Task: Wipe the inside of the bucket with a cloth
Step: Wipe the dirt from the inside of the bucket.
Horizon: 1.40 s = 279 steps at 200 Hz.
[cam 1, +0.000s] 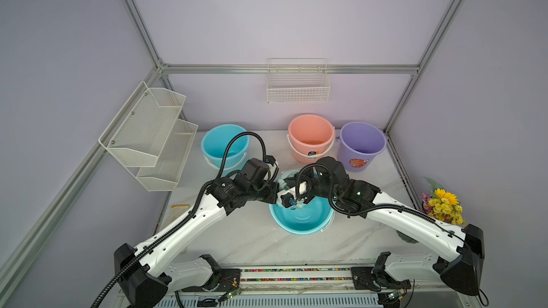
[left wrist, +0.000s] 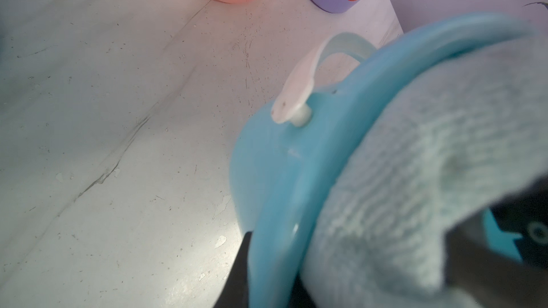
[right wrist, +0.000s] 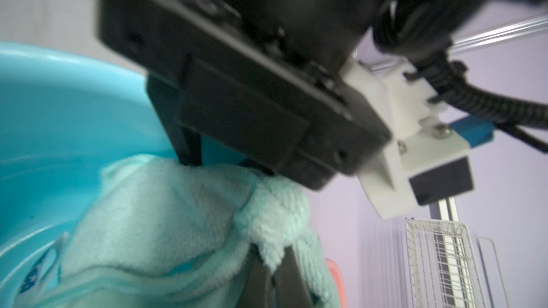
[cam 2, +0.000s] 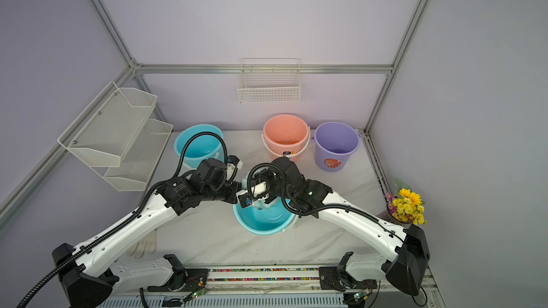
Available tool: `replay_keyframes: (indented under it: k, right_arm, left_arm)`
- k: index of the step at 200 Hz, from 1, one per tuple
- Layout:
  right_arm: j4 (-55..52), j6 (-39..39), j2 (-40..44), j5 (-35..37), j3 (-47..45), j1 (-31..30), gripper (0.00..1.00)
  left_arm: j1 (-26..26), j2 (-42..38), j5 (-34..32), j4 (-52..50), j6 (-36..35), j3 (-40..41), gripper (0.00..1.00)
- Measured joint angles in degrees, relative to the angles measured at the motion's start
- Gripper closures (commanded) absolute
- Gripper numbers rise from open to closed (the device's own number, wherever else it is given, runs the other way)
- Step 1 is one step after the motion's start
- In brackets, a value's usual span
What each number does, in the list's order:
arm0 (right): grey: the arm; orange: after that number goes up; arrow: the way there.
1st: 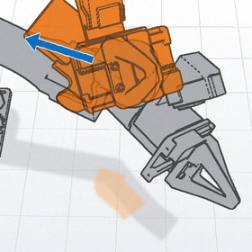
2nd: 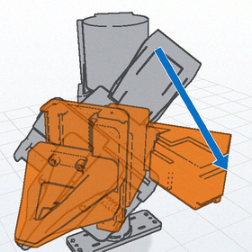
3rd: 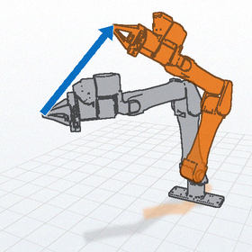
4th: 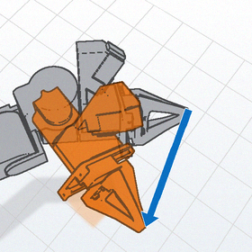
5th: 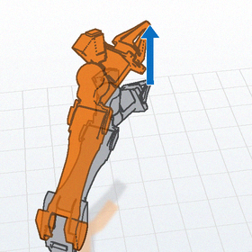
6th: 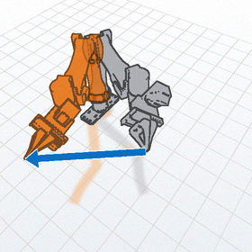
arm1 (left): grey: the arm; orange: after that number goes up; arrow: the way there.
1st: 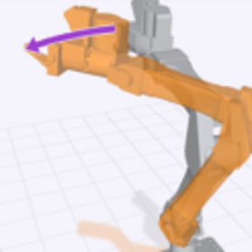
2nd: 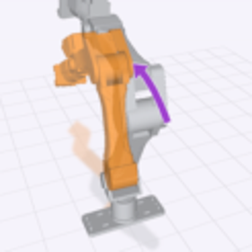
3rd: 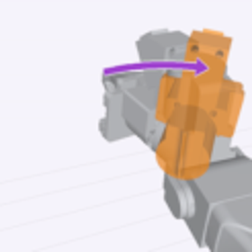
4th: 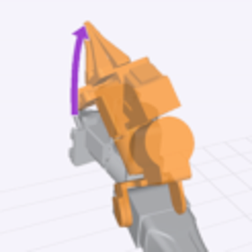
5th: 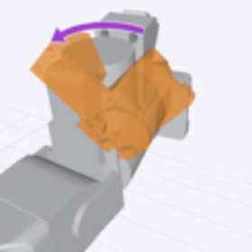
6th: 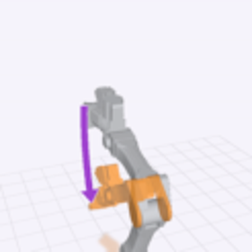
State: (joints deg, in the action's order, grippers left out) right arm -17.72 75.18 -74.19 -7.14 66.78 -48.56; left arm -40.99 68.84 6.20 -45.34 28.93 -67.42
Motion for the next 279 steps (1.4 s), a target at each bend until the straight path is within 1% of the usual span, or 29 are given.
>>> replay_keyframes:
  k: [24, 48, 93, 135, 154, 173, 207, 246, 263, 279]
  right_arm:
    - [-0.72, 2.27, 0.0, 2.71, 1.01, 0.96, 1.0]
    - [-4.46, 4.37, 0.07, 6.34, 2.29, 0.79, 1.0]
    - [-18.05, 6.16, 2.12, 12.76, 4.44, 0.94, 1.0]
    - [-32.13, 3.98, 4.09, 13.22, 8.35, 0.37, 1.0]
    - [-38.21, 1.42, 4.24, 11.41, 10.62, -0.42, 1.0]
    - [-43.65, -1.79, 4.24, 7.93, 12.41, -1.18, 1.0]
    - [-47.95, -7.13, 4.24, 0.02, 12.2, -1.81, 1.0]
    - [-45.62, -13.33, 4.17, -10.75, 8.28, -2.78, 1.0]
    - [-41.55, -16.22, 4.0, -15.08, 5.81, -4.02, 1.0]
    - [-36.11, -18.71, 3.56, -17.66, 3.34, -5.49, 1.0]
  left_arm:
    - [0.0, 0.0, -0.02, 0.28, 0.04, 0.0, 1.0]
    - [0.0, 0.0, -0.04, 0.42, 0.04, 0.0, 1.0]
    - [-0.04, 0.0, -0.44, 0.37, 0.22, 0.0, 1.0]
    - [-0.28, 0.04, -0.59, 0.17, 0.24, 0.0, 1.0]
    - [-0.31, 0.07, -0.63, 0.11, 0.24, 0.0, 1.0]
    - [-0.31, 0.09, -0.74, 0.02, 0.24, 0.0, 1.0]
    - [-0.31, 0.7, -0.94, -0.11, 0.31, 0.0, 1.0]
    - [-0.31, 1.22, -1.09, -0.31, 0.39, -0.24, 1.0]
    - [-0.31, 1.51, -1.09, -0.55, 0.42, -1.01, 1.0]
    - [-0.31, 1.55, -1.07, -0.66, 0.39, -1.73, 1.0]
